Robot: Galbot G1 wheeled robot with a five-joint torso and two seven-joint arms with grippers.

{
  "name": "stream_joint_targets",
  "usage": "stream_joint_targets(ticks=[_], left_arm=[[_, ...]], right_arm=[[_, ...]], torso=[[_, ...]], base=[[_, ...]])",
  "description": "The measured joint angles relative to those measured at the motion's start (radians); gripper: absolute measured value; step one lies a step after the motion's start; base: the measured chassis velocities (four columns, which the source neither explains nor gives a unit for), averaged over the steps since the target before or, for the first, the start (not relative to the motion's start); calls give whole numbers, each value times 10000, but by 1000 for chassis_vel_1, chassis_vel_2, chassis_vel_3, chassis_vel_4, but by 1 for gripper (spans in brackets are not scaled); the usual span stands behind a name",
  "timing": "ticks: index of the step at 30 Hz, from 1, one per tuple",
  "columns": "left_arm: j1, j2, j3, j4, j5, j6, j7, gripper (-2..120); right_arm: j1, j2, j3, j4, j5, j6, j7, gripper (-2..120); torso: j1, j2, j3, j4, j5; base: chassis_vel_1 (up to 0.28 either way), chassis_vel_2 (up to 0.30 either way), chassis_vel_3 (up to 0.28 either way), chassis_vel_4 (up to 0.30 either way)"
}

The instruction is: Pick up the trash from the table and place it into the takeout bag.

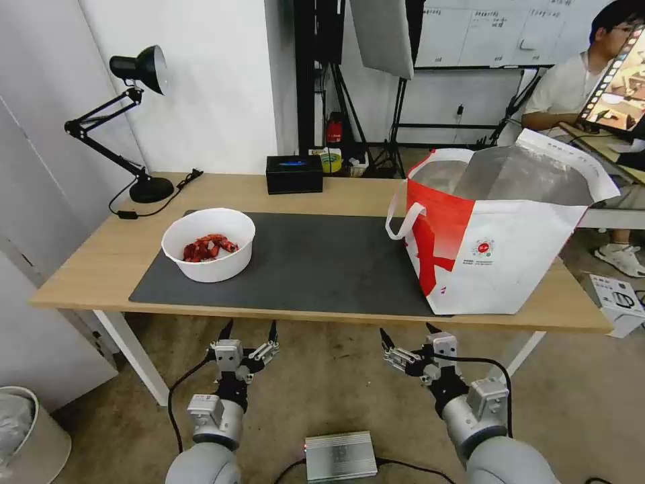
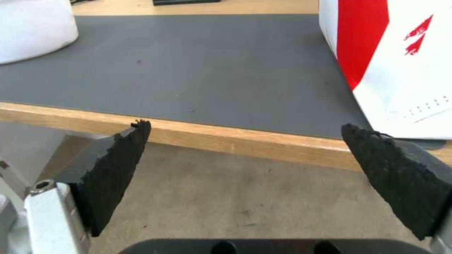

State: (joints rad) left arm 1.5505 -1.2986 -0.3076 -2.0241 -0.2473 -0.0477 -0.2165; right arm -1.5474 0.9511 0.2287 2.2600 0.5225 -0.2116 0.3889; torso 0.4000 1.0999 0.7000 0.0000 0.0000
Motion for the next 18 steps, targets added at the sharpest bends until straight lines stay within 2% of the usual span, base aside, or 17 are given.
stream_joint_targets(ticks=[18], left_arm=[[44,-17,-41,-155,-27,-29,-29,100]], right_arm=[[-105,87,-24,0,-43,6,148,100]], torso=[[0,0,0,0,0]], base=[[0,0,0,0]])
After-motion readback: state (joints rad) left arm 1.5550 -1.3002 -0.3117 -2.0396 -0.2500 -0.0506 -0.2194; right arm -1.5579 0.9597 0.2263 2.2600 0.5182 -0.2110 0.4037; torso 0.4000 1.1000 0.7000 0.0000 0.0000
